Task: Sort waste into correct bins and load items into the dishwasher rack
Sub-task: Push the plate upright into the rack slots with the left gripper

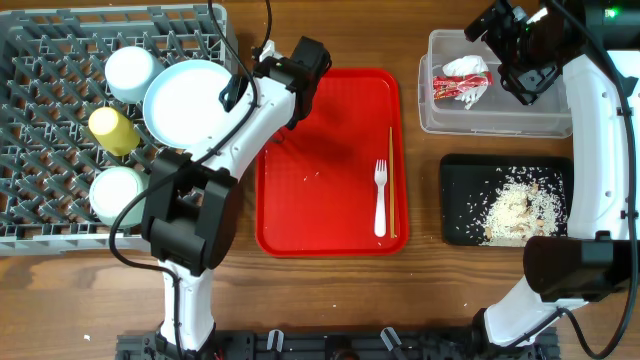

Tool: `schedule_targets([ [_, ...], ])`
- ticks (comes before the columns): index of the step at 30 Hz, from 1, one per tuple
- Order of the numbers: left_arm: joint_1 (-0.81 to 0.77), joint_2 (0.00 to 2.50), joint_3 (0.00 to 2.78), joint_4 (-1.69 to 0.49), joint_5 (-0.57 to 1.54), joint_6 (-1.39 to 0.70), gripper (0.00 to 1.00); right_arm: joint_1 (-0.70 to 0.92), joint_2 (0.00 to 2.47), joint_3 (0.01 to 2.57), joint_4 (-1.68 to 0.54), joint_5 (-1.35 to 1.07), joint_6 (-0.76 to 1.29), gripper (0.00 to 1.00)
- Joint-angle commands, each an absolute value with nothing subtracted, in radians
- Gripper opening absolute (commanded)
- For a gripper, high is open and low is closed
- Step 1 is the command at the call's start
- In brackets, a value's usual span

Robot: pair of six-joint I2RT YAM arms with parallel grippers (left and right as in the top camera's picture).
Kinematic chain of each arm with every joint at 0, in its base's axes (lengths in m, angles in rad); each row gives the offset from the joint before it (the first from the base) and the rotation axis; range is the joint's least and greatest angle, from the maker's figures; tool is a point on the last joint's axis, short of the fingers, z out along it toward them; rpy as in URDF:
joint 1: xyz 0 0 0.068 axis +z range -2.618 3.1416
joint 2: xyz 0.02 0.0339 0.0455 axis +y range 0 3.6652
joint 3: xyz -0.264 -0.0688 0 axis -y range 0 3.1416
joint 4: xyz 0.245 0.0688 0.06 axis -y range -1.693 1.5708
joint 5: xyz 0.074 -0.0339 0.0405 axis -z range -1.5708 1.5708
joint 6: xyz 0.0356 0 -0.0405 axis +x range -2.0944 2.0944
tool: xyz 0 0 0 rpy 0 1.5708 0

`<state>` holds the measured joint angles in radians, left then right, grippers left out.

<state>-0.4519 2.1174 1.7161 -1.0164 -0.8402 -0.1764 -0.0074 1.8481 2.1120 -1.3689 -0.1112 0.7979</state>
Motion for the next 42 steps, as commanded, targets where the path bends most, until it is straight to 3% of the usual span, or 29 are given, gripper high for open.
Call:
schedule_targets([
  [1,-0.447,2.154,1.732,-1.012,-0.87,-0.138,0.58,-0.006,1.846,2.119,-1.369,-0.093,0.788,1.0],
  [7,-0.445,2.201,1.732,-1.022,-0.931,-0.138,0.52,-0.006,1.846,2.119,-1.369,-0.093,0.788,1.0],
  [10,-0.446,2.205,1.732,-1.005,-0.984,-0.138,0.39,-0.006,1.846,2.119,-1.369,-0.094,0.788,1.0],
  [14,-0.445,2.205,1.732,-1.001,-1.015,-0.138,0.32,-0.006,1.846,2.119,-1.369,-0.093,0.788,1.0],
  [23,-0.468,2.205,1.732,-0.949,-1.113,-0.143,0.04,-0.006,1.846,2.119,-1.369,-0.094,0.788,1.0],
  [35,-0.469,2.162,1.732,-0.945,-1.092,-0.257,0.04,-0.006,1.846,2.119,-1.369,-0.093,0.788,1.0],
  [42,-0.437,1.949,1.752,-0.94,-0.751,-0.281,0.04,-0.006,1.846,2.119,-1.369,-0.094,0.788,1.0],
])
